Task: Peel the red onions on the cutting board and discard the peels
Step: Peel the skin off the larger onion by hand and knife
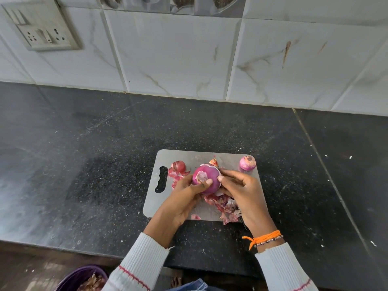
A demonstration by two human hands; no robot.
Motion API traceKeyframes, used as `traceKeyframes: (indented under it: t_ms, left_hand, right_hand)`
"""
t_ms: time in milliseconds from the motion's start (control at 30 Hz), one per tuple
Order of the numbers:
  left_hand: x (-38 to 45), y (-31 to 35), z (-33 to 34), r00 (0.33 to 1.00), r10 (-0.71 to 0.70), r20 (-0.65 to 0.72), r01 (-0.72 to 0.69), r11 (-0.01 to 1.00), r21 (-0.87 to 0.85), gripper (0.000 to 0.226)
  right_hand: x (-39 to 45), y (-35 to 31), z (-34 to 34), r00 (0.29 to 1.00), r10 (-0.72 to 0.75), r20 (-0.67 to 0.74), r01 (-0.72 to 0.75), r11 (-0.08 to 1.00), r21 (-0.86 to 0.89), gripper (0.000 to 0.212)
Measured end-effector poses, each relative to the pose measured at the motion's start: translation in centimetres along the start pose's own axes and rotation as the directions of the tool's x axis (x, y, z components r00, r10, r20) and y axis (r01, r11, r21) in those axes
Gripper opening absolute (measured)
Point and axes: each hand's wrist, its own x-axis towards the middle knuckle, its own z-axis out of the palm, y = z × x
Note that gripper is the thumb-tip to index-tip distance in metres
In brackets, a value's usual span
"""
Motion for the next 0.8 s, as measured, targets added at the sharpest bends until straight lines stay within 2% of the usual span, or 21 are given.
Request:
traceKeyframes:
  t_ms: [100, 200, 300, 600, 733, 800]
  left_hand:
    - [-0.32, -0.01, 0.39, 1.000, 0.021, -0.009, -0.020, 0.999, 0.043, 0.045]
    - [-0.29, -0.13, 0.45, 0.998, 0.018, -0.052, -0.013, 0.995, 0.096, 0.064]
    - [-0.38, -0.24, 0.36, 0.998, 0.010, -0.065, -0.002, 0.992, 0.123, 0.076]
    - [-0.65, 0.26, 0.12, 0.998, -0.058, -0.007, 0.058, 0.996, 0.068, 0.045]
    - [-0.81, 0.54, 0.05, 0.994, -0.111, 0.004, 0.111, 0.993, 0.042, 0.014]
    - [-0.95, 0.65, 0.19, 0.994, -0.106, 0.028, 0.103, 0.992, 0.078, 0.006]
  right_hand:
    - [-0.30, 0.05, 0.28, 0.997, -0.067, -0.047, 0.058, 0.984, -0.169, 0.024]
    - [-0.56, -0.24, 0.57, 0.984, -0.158, -0.082, 0.126, 0.942, -0.310, 0.026]
    - [-0.72, -0.42, 0.60, 0.973, -0.216, -0.083, 0.172, 0.916, -0.361, 0.025]
    - [-0.65, -0.41, 0.37, 0.967, -0.247, -0.055, 0.203, 0.887, -0.416, 0.021]
    - [-0.47, -0.14, -0.06, 0.985, -0.159, -0.062, 0.134, 0.946, -0.295, 0.022]
    - [-0.37, -0.05, -0.25, 0.986, -0.154, -0.063, 0.128, 0.943, -0.308, 0.018]
